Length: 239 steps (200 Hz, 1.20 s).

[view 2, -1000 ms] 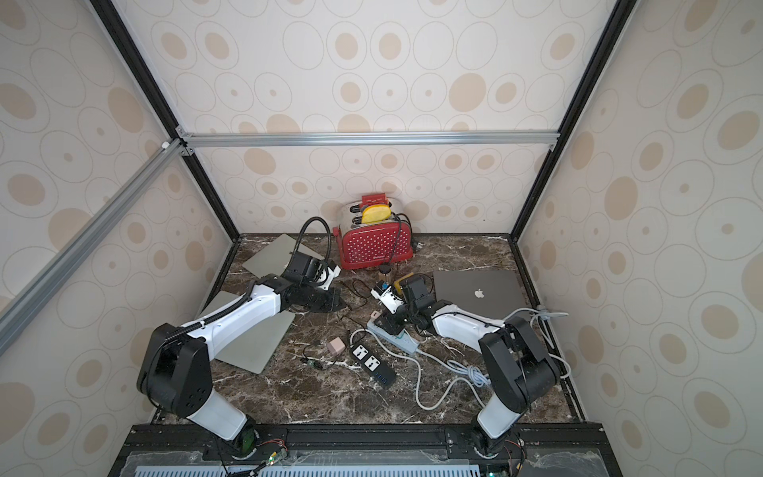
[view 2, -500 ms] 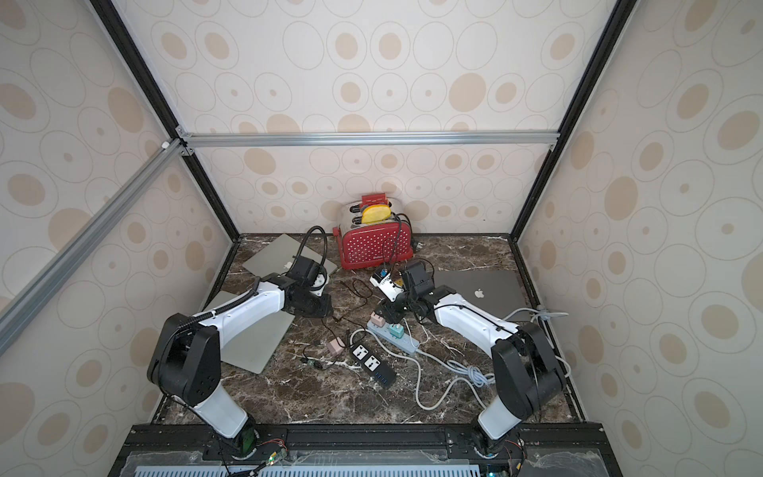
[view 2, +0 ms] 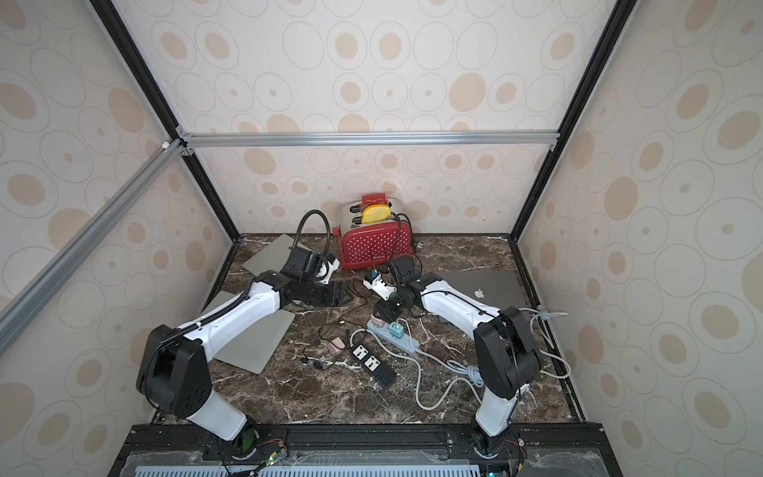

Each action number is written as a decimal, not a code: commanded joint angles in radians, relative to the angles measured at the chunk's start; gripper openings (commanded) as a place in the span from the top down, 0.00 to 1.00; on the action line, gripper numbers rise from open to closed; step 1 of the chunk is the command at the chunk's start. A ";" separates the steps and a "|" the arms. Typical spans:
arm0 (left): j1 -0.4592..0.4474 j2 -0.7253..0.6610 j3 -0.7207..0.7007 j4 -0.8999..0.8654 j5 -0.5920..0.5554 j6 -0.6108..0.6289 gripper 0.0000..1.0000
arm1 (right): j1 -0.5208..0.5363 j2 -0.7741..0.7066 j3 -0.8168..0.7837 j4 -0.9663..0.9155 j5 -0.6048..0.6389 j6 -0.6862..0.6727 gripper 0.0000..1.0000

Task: Unplug the laptop charger
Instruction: Place the charging cable at the center of the board, then remove the plug from the socket.

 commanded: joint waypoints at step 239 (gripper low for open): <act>-0.067 0.276 -0.037 0.091 -0.010 -0.020 0.14 | -0.002 0.073 -0.089 0.106 -0.093 0.044 0.69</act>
